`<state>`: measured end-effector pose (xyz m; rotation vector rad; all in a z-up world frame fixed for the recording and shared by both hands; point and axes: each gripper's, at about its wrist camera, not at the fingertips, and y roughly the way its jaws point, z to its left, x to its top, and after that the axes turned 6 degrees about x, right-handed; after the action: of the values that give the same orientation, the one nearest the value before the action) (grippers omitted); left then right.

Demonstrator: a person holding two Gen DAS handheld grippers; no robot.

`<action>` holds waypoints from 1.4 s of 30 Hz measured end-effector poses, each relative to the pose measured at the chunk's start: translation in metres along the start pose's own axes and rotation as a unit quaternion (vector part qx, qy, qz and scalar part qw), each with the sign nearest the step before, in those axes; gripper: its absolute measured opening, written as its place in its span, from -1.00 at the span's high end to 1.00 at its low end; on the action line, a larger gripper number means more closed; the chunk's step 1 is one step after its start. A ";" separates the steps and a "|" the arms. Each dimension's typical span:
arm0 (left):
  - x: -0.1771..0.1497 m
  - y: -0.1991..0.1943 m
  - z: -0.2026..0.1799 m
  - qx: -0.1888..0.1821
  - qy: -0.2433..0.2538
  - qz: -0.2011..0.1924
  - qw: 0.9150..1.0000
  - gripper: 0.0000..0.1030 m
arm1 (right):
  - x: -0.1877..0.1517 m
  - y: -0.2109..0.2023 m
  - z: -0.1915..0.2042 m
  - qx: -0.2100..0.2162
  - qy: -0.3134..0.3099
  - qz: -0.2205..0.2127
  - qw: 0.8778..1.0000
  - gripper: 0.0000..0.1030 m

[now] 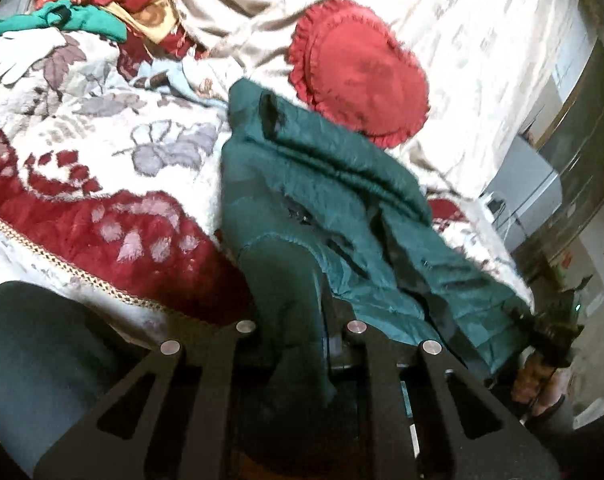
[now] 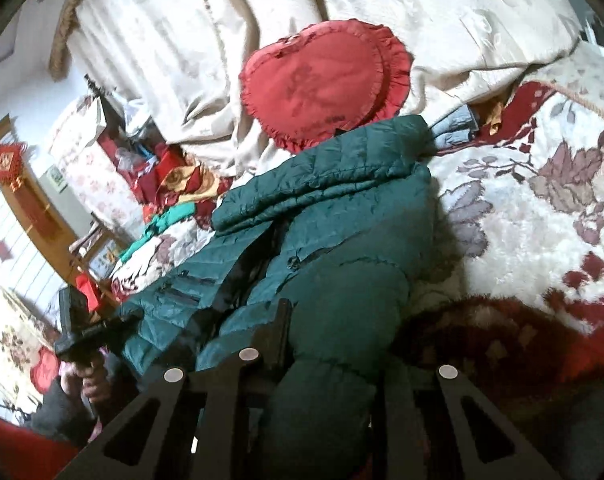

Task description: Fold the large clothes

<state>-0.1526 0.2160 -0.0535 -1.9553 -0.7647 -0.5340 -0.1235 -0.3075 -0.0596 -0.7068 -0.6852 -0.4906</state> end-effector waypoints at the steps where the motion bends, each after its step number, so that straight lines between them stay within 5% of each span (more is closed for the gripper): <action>1: 0.002 -0.008 -0.004 -0.005 0.002 -0.008 1.000 0.77 | -0.001 -0.005 0.003 0.000 -0.001 0.001 1.000 0.68; 14: 0.030 -0.084 -0.056 -0.072 0.048 -0.121 0.989 0.76 | 0.035 -0.090 0.058 -0.008 -0.089 -0.081 0.993 0.68; 20: 0.034 -0.056 -0.046 -0.054 -0.004 -0.097 0.994 0.76 | 0.038 -0.071 0.040 0.008 -0.051 -0.067 0.996 0.68; 30: 0.080 -0.050 -0.057 -0.014 -0.069 -0.188 0.980 0.76 | 0.090 -0.054 0.041 -0.001 -0.056 -0.136 0.989 0.68; 36: 0.139 0.004 -0.056 0.039 -0.066 -0.186 0.979 0.75 | 0.135 -0.015 0.027 -0.023 -0.039 -0.147 0.988 0.68; 42: 0.188 0.126 -0.037 0.127 -0.065 -0.106 0.984 0.75 | 0.190 0.082 -0.035 -0.085 0.041 -0.063 0.994 0.68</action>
<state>0.0678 0.1922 0.0071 -1.6935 -1.0793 -0.4128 0.0699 -0.3129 0.0216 -0.8013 -0.6172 -0.6957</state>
